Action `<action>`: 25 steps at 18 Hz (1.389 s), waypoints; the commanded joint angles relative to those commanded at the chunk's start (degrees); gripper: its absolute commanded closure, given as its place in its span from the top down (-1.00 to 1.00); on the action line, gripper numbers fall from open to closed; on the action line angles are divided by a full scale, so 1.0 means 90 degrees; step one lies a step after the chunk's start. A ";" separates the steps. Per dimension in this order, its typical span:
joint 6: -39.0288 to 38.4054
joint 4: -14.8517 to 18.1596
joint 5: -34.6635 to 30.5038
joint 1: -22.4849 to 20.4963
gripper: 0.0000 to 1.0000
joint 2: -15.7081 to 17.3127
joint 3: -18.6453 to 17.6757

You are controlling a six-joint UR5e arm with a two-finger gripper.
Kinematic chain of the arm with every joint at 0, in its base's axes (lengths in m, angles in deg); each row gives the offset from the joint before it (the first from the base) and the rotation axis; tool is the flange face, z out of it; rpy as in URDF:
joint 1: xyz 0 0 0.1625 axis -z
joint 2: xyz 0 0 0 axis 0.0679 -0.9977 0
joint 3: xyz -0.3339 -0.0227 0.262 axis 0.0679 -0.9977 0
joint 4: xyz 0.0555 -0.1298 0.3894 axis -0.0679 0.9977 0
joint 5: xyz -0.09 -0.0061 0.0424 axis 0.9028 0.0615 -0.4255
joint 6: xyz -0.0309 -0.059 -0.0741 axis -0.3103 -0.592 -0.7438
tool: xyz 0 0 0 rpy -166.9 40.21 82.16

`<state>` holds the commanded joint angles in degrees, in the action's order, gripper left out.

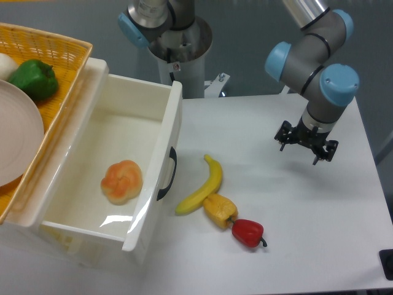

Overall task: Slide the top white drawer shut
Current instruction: 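Move the gripper down toward the open white drawer's front, then bring the gripper against the drawer front beside the black handle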

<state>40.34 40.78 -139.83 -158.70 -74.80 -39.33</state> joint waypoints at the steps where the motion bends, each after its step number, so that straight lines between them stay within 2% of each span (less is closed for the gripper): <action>1: -0.0243 0.0000 0.0068 0.0039 1.00 0.0029 0.0039; 2: -0.0555 -0.0077 0.0040 0.0117 1.00 -0.0009 0.0059; 5: -0.2350 -0.0127 -0.0019 0.0283 1.00 -0.0107 0.0157; 6: -0.2684 -0.0127 -0.0019 0.0371 1.00 -0.0117 0.0195; 10: -0.3027 -0.0108 -0.0048 0.0839 0.95 -0.0078 0.0429; 12: -0.3389 -0.0098 -0.0019 0.1093 0.47 -0.0097 0.0566; 13: -0.3526 -0.0098 -0.0009 0.1191 0.18 -0.0097 0.0567; 14: -0.3604 -0.0098 0.0010 0.1298 -0.20 -0.0088 0.0576; 17: -0.3683 -0.0088 0.0059 0.1601 -0.96 -0.0058 0.0586; 22: -0.4123 -0.0020 0.0673 0.1748 -1.00 -0.0049 0.0791; 25: -0.4035 0.0515 0.1444 0.1719 -1.00 -0.0049 0.0908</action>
<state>4.02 45.42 -126.84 -143.23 -75.24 -31.16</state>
